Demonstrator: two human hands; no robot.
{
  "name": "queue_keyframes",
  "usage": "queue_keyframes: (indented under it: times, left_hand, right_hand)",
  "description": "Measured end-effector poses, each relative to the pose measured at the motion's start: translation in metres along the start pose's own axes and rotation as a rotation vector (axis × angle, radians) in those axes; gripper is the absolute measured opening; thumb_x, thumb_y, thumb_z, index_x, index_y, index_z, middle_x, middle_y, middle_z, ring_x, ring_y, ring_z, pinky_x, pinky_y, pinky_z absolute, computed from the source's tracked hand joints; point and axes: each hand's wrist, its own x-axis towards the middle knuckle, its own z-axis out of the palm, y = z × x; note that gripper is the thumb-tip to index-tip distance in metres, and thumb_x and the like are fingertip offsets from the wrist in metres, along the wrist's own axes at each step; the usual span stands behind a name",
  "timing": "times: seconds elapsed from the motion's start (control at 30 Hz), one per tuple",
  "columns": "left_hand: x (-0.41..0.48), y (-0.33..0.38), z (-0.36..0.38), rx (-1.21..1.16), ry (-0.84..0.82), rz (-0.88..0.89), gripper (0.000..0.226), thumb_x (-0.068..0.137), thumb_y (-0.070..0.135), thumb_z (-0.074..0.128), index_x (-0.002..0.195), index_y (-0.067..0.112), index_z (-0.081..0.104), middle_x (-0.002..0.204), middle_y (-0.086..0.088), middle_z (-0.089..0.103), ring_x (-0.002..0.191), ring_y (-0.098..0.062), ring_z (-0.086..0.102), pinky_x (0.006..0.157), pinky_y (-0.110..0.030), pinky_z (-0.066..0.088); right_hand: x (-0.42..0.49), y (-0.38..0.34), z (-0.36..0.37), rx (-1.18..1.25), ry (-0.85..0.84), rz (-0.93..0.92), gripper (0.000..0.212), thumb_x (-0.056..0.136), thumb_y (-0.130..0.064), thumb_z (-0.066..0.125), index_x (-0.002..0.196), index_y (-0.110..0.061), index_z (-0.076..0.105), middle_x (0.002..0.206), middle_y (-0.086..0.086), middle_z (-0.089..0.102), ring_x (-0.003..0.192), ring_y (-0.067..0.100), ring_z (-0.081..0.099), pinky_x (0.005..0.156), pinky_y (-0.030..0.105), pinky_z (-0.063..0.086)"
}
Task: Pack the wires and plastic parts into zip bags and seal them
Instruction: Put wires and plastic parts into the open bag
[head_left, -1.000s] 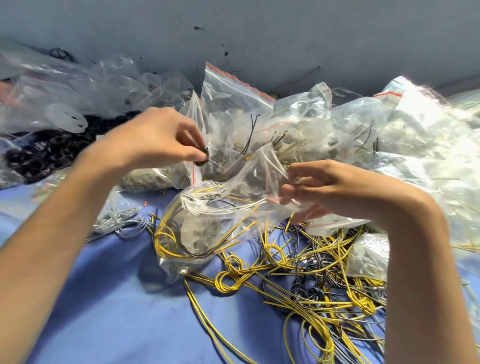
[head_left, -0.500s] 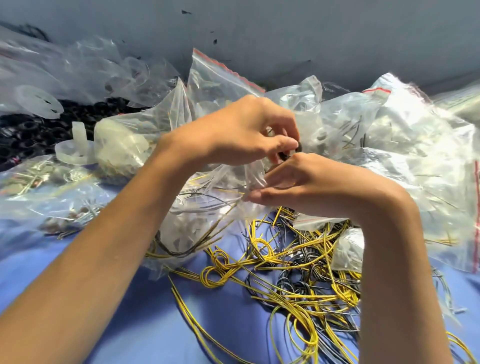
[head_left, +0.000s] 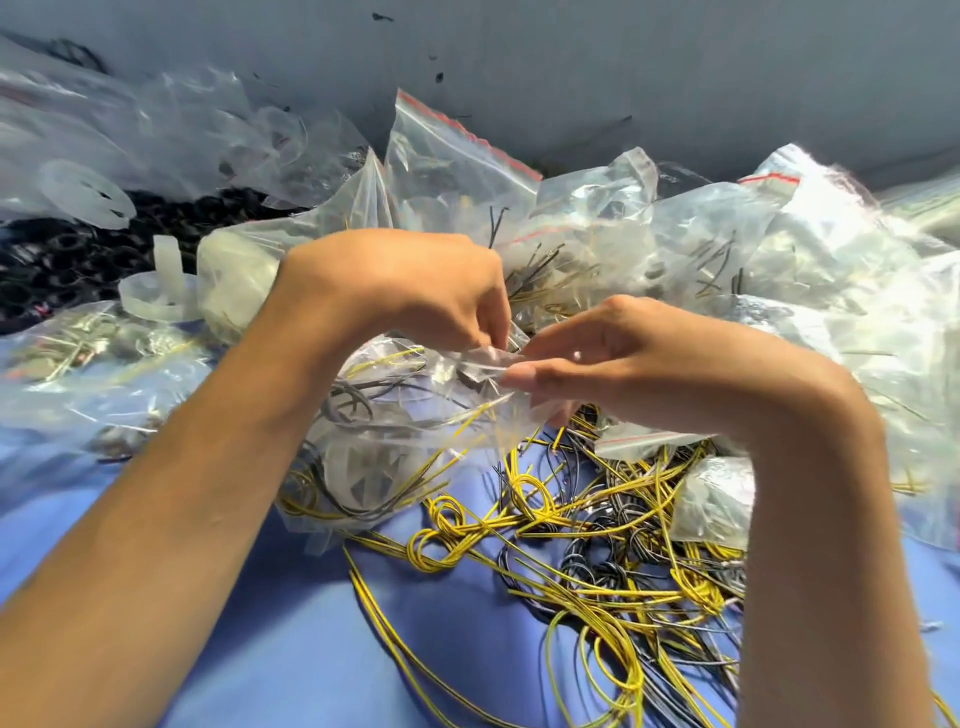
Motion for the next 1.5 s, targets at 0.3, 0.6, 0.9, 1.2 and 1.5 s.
queue_keyframes:
  times: [0.3, 0.6, 0.9, 1.2, 1.5]
  left_hand:
    - [-0.009, 0.004, -0.006, -0.115, -0.171, -0.07, 0.056, 0.084, 0.066, 0.029, 0.094, 0.027, 0.068, 0.091, 0.005, 0.071, 0.083, -0.012, 0.063, 0.073, -0.023, 0.045]
    - [-0.029, -0.01, -0.024, -0.146, 0.036, -0.092, 0.073, 0.062, 0.092, 0.035, 0.065, 0.025, 0.063, 0.047, 0.014, 0.053, 0.045, -0.005, 0.048, 0.053, -0.026, 0.031]
    - [-0.037, -0.01, -0.033, -0.296, 0.598, 0.15, 0.05, 0.073, 0.059, 0.069, 0.072, 0.008, 0.068, 0.061, -0.005, 0.056, 0.053, -0.006, 0.04, 0.051, -0.022, 0.033]
    - [-0.03, -0.03, -0.032, -0.252, 0.723, 0.163, 0.025, 0.09, 0.036, 0.06, 0.077, 0.014, 0.061, 0.079, -0.003, 0.051, 0.073, -0.005, 0.045, 0.068, -0.023, 0.036]
    - [-0.022, -0.052, -0.025, -0.388, 0.479, -0.111, 0.068, 0.089, 0.062, 0.033, 0.082, -0.001, 0.058, 0.079, -0.004, 0.06, 0.072, -0.013, 0.056, 0.069, -0.024, 0.041]
  right_hand:
    - [-0.003, 0.004, -0.003, 0.004, 0.096, -0.072, 0.022, 0.086, -0.045, 0.059, 0.083, -0.028, 0.072, 0.065, -0.013, 0.068, 0.052, -0.007, 0.052, 0.048, 0.008, 0.036]
    - [0.002, 0.008, -0.004, -0.06, 0.341, -0.129, 0.021, 0.087, -0.038, 0.063, 0.07, -0.026, 0.059, 0.059, -0.01, 0.052, 0.054, -0.002, 0.047, 0.049, 0.013, 0.034]
    - [0.011, 0.014, -0.002, 0.058, 0.681, -0.175, 0.007, 0.091, -0.02, 0.063, 0.084, -0.019, 0.063, 0.072, -0.016, 0.055, 0.072, 0.014, 0.057, 0.066, 0.025, 0.044]
    - [0.009, 0.018, -0.004, 0.071, 0.749, -0.149, 0.024, 0.092, -0.03, 0.061, 0.083, -0.008, 0.067, 0.067, -0.01, 0.059, 0.064, -0.007, 0.056, 0.056, 0.01, 0.036]
    - [0.01, 0.024, -0.004, 0.133, 0.781, -0.135, 0.02, 0.092, -0.027, 0.062, 0.079, -0.012, 0.065, 0.088, 0.011, 0.068, 0.087, 0.021, 0.063, 0.065, 0.018, 0.044]
